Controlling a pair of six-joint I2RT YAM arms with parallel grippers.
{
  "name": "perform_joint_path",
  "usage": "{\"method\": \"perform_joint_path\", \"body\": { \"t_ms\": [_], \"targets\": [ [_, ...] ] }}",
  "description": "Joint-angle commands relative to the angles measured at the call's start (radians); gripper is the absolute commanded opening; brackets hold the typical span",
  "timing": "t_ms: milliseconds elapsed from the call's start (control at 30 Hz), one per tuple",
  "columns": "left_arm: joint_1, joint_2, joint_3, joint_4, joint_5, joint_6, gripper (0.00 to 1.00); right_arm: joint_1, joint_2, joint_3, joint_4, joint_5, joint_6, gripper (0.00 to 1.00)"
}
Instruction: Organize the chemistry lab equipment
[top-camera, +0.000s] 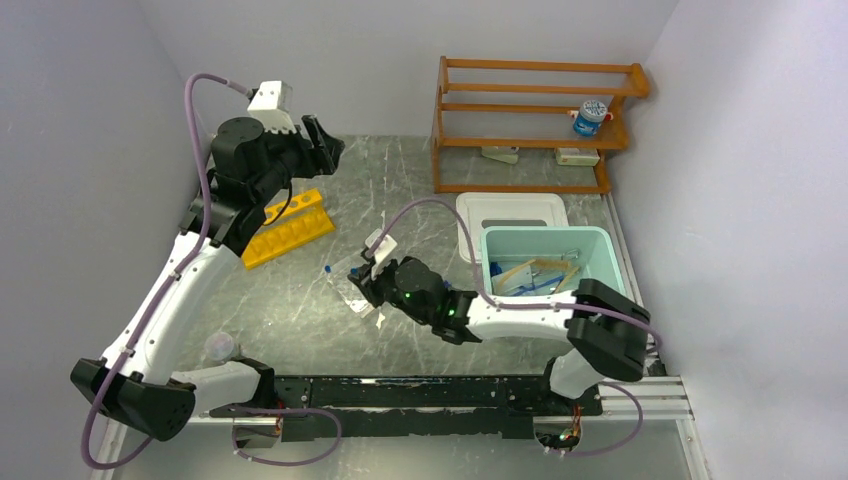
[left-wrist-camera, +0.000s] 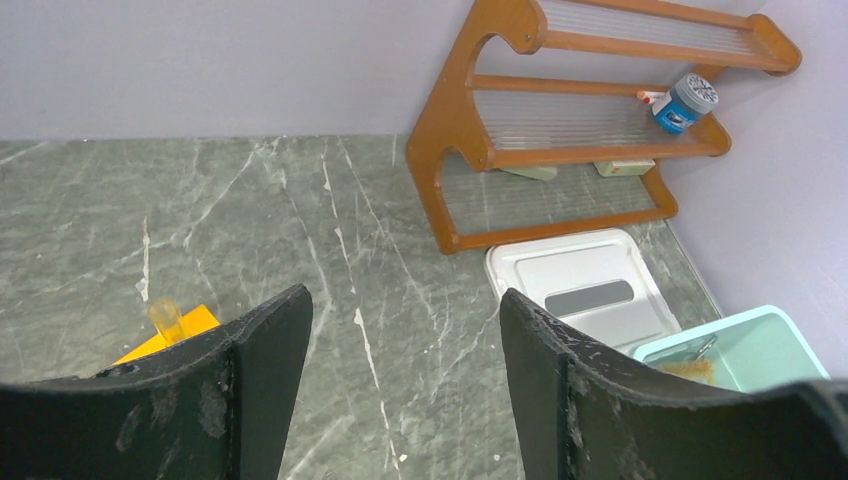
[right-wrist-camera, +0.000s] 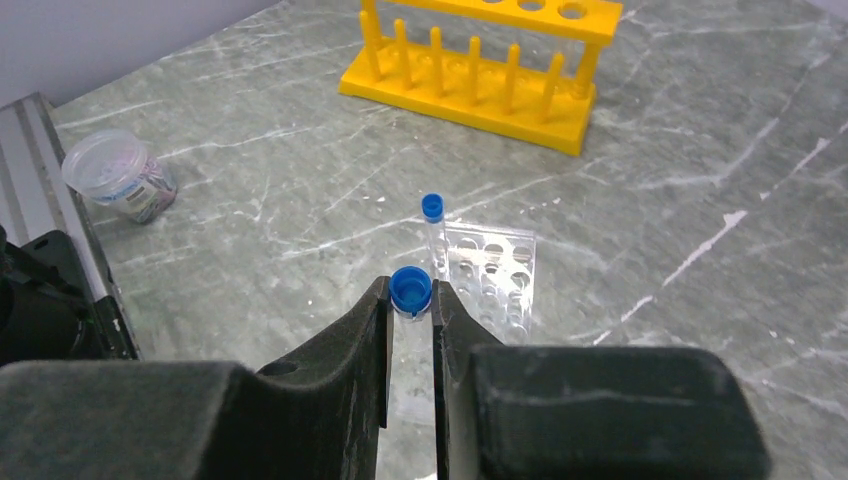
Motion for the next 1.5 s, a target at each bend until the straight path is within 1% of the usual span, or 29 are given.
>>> {"method": "perform_joint_path", "body": {
  "t_ms": [0,133,300,433,467,600,933,1467],
  "targets": [
    [0.018,-0.02,-0.011,-0.016,0.021,-0.009,0.73,0.024,0.087,0.002,0.196,0.019,-0.076,0.12],
    [0.023,-0.038,-0.021,-0.035,0.009,0.004,0.73,0.035,0.182,0.043,0.233,0.006,-0.093,0.12],
    [0.027,-0.063,-0.031,-0.058,0.009,0.021,0.73,0.038,0.245,0.078,0.259,0.012,-0.097,0.12],
    [0.029,-0.067,-0.044,-0.065,0.009,0.02,0.73,0.038,0.292,0.095,0.284,0.015,-0.132,0.12],
    [0.029,-0.069,-0.05,-0.069,-0.013,0.017,0.73,0.038,0.302,0.098,0.289,0.013,-0.134,0.12],
    [0.032,-0.096,-0.081,-0.058,-0.052,0.018,0.73,0.038,0.333,0.111,0.308,0.007,-0.142,0.12],
    [0.037,-0.112,-0.094,-0.073,-0.063,0.025,0.73,0.038,0.404,0.123,0.399,0.081,-0.166,0.12],
    [0.043,-0.116,-0.119,-0.068,-0.055,0.017,0.72,0.038,0.48,0.145,0.391,0.102,-0.163,0.12]
  ]
}}
